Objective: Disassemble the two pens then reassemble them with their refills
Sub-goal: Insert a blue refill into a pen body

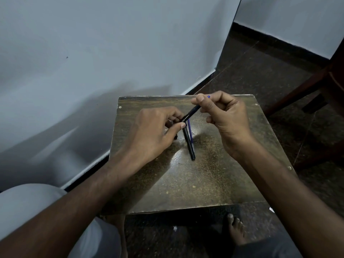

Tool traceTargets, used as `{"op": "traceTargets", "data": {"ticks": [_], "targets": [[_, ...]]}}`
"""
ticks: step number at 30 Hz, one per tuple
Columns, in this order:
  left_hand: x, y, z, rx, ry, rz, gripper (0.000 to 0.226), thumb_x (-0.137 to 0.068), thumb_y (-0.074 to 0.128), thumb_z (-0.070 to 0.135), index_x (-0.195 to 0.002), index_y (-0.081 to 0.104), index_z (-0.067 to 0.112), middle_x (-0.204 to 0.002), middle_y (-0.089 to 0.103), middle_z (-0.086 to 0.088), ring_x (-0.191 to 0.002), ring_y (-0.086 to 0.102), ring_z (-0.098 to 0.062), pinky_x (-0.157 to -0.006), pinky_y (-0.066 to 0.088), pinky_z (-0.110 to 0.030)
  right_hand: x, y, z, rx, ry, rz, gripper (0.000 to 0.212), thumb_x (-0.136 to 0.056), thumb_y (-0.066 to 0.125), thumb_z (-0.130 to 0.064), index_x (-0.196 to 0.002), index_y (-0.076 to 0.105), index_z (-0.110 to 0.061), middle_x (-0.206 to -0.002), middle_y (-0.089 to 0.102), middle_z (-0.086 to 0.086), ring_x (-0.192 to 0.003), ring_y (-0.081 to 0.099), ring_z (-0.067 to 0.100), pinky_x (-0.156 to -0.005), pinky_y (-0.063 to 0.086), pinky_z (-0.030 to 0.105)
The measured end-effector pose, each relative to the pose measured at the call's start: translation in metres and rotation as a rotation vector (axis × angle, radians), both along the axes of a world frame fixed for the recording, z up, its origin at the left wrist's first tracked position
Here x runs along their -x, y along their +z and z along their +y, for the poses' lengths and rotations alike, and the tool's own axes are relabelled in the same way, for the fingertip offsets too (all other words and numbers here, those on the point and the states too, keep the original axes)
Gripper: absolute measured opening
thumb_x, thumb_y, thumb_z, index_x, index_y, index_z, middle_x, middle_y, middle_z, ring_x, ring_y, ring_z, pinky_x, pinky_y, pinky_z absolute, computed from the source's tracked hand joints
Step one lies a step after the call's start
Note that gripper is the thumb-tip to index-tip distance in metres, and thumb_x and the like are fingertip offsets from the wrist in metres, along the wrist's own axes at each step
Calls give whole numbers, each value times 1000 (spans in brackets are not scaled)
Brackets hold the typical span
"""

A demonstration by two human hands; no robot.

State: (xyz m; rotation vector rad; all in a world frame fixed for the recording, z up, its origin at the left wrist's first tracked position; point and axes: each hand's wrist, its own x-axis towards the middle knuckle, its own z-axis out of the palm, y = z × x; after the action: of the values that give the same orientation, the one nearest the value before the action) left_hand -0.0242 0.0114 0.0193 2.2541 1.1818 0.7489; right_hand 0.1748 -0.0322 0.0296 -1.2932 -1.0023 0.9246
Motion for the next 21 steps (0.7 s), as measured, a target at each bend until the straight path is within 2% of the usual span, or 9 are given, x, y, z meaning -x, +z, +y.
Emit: {"op": "traceTargets", "data": {"ticks": [1, 3, 5, 8, 10, 12, 14, 17, 21], "targets": [[0, 0, 0, 1, -3, 1, 19, -97, 79, 34, -115, 80, 30, -102, 80, 16, -88, 73, 5, -83, 54, -12, 0, 1, 0, 7, 25, 14, 6, -100, 75, -28, -100, 78, -22, -108, 85, 0, -88, 67, 5, -74, 47, 28], [0, 0, 1, 3, 3, -3, 18, -98, 78, 35, -115, 80, 30, -102, 80, 17, -89, 72, 5, -81, 50, -7, -1, 2, -1, 26, 115, 39, 24, -108, 62, -29, -126, 75, -20, -122, 82, 2, -101, 69, 14, -78, 48, 30], [2, 1, 2, 8, 9, -10, 17, -99, 77, 34, -115, 80, 31, -100, 80, 17, -87, 70, 8, -76, 44, 0, 0, 1, -1, 27, 174, 44, 30, -113, 54, -26, -135, 72, -17, -126, 81, 4, -106, 70, 19, -78, 48, 30], [2, 3, 0, 13, -25, -38, 24, -99, 78, 31, -122, 80, 30, -102, 80, 16, -86, 71, 7, -75, 45, 1, 1, -1, 0, 11, 105, 24, 21, -109, 62, -26, -120, 77, -16, -115, 83, 4, -93, 68, 12, -74, 47, 29], [0, 4, -1, -21, -57, -27, 27, -99, 77, 29, -126, 79, 28, -104, 79, 11, -89, 72, -2, -81, 50, -9, 1, -1, 1, 16, 50, 31, 10, -104, 70, -26, -99, 76, -20, -106, 84, 4, -85, 64, 7, -70, 47, 28], [-1, 3, 0, -42, -77, -1, 24, -101, 75, 27, -124, 80, 25, -103, 77, 5, -91, 72, -8, -82, 53, -18, 0, 0, 3, 13, 43, 49, 12, -102, 73, -27, -90, 72, -22, -105, 83, 5, -84, 63, 9, -71, 47, 29], [0, 2, 2, -34, -76, 6, 23, -103, 73, 26, -125, 80, 24, -102, 74, 5, -92, 69, -9, -78, 47, -12, -1, 0, 3, -1, 91, 74, 12, -106, 68, -27, -107, 75, -18, -112, 83, 6, -90, 64, 13, -73, 49, 30], [2, 1, 5, -30, -79, 2, 22, -105, 70, 27, -125, 79, 27, -107, 75, 10, -95, 68, -5, -77, 41, -6, -2, 0, 2, -13, 150, 85, 29, -112, 55, -25, -134, 72, -15, -122, 81, 7, -99, 63, 19, -75, 48, 29], [7, 4, 9, 72, -160, -21, 23, -109, 65, 27, -127, 77, 29, -108, 82, 16, -91, 78, 0, -75, 52, -5, -5, -2, 5, -12, 152, 91, 27, -112, 56, -22, -127, 74, -10, -120, 81, 6, -91, 64, 13, -73, 48, 29]]}}
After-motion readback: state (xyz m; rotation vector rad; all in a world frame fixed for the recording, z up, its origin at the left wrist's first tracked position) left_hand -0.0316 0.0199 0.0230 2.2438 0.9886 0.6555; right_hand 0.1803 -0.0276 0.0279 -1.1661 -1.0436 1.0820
